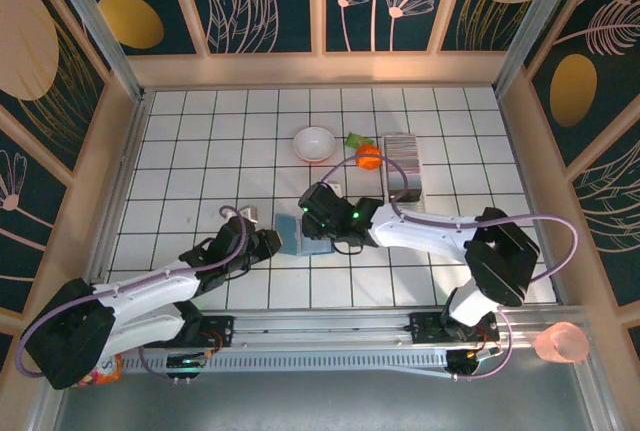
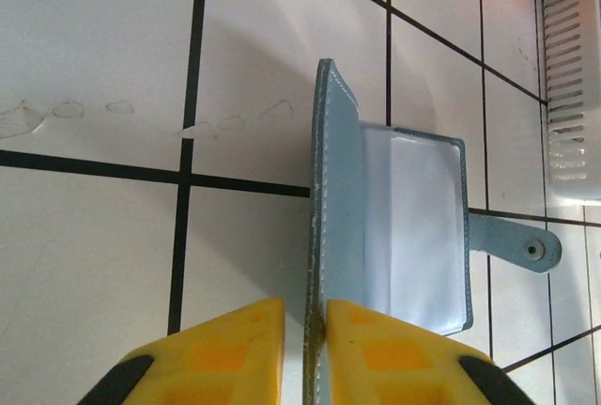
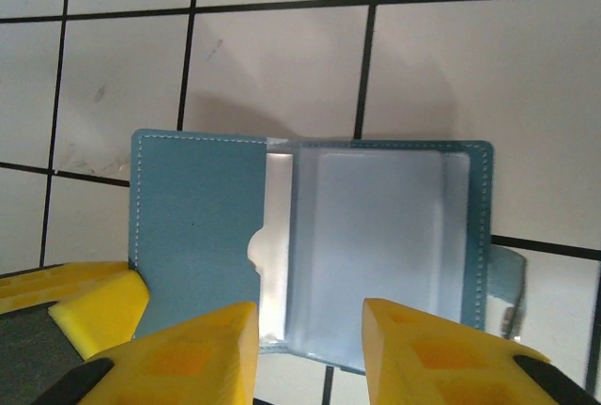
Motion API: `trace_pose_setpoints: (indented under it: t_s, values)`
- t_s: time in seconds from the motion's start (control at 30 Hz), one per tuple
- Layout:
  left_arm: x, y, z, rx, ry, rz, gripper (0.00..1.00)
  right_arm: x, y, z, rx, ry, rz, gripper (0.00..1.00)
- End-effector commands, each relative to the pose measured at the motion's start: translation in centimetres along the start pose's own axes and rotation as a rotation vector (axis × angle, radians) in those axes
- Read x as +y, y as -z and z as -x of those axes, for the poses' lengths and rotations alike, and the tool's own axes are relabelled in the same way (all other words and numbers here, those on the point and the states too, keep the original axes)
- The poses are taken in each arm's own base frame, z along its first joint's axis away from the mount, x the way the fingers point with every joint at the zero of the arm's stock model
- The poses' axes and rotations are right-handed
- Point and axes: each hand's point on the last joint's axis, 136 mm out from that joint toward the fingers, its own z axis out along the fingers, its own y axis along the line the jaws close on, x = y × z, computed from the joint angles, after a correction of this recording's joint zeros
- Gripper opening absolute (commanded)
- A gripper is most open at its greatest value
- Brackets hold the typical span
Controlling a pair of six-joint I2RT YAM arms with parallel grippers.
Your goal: Put the credit cards into the card holder
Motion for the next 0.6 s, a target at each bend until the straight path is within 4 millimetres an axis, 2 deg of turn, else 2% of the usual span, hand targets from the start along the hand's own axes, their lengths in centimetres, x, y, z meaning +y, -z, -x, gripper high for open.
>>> trace_pose_setpoints:
  t_s: [0.0,0.13,0.43,0.57]
  values:
    - [0.3,0.0,0.0,-0.013,-0.001,0.000,0.15,1.1,-0.6,-0.4,0.016,0.016,0.013,0.34]
    - [0.8,-0.1,-0.2,-0.006,-0.005,0.014,0.13,1.0,-1.5,-1.2,0.044,0.010,0.004,0.34]
    - [0.7,-0.2,-0.6,0.009,-0.008,0.001,0.10,-1.8,-3.5,-3.1,0.083,-0.020,-0.094,0.38]
    - [0.7,-0.3,-0.8,0.020,-0.009,-0.007,0.09,-2.3,-4.1,-3.8,0.104,-0.019,-0.112,0.39]
